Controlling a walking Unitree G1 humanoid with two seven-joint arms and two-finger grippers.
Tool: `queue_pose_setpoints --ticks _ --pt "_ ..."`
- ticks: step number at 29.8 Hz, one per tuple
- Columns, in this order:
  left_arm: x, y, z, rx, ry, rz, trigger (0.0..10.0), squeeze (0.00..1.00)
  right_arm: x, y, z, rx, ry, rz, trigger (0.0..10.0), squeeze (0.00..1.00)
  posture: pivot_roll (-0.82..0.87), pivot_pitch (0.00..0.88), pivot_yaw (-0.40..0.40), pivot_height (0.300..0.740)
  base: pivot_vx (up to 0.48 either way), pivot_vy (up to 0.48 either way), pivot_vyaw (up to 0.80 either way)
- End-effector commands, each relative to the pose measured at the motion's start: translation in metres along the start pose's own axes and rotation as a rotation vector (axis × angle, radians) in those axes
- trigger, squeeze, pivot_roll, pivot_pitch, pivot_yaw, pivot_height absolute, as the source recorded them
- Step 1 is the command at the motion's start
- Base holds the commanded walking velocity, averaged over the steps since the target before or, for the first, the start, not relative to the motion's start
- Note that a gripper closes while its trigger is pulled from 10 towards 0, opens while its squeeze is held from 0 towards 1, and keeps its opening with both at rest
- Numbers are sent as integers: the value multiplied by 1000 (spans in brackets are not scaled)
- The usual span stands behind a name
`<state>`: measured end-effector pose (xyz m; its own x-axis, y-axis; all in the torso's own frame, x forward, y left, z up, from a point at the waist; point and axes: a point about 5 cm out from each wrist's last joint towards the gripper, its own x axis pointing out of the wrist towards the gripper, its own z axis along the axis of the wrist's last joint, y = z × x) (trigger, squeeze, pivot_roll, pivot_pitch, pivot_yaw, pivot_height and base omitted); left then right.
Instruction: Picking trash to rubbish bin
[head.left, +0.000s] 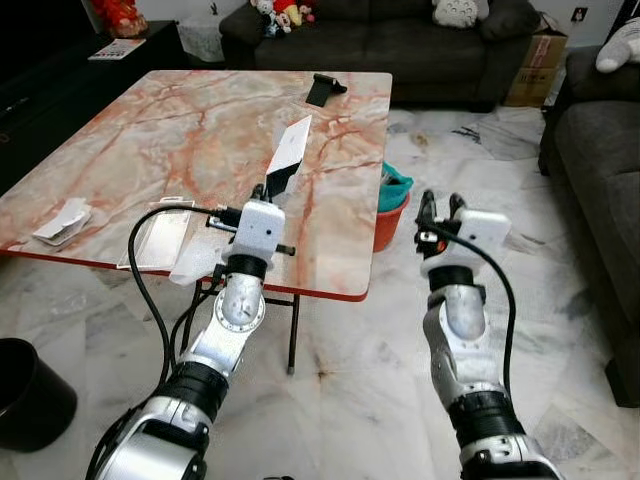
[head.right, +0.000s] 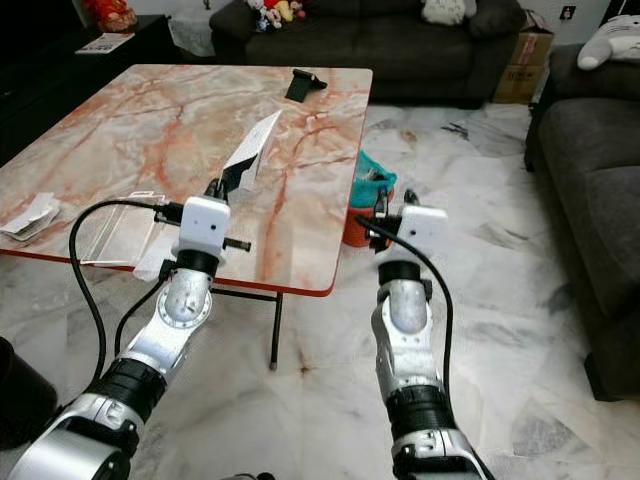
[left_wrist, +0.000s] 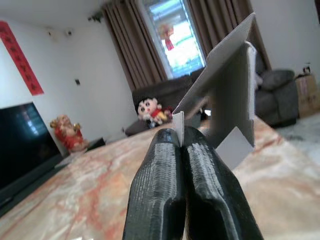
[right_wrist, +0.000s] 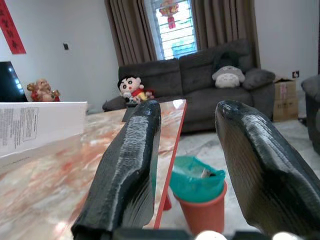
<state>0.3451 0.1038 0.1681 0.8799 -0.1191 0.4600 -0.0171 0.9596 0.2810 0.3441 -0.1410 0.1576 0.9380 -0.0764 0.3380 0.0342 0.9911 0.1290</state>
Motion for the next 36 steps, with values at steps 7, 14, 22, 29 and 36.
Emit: queue_pose_setpoints --ticks 7,14,22,29,36 --pt "-4 9 2 -4 -25 -9 10000 0 2 2 -3 -8 11 11 10000 0 134 0 59 740 0 0 0" --pt "-6 11 1 4 -18 -14 10000 0 2 -3 -4 -22 18 4 10000 0 137 0 56 740 0 0 0" --pt "-6 6 1 8 -19 -28 10000 0 1 -7 -5 -30 21 -6 10000 0 125 0 62 740 0 0 0" --pt "-7 5 2 7 -23 -37 10000 0 -3 -9 -8 -29 29 -19 10000 0 124 0 65 740 -184 0 0" --pt "-7 4 2 12 -22 -42 10000 0 -4 -11 -10 -32 35 -25 10000 0 124 0 65 740 -264 0 0"
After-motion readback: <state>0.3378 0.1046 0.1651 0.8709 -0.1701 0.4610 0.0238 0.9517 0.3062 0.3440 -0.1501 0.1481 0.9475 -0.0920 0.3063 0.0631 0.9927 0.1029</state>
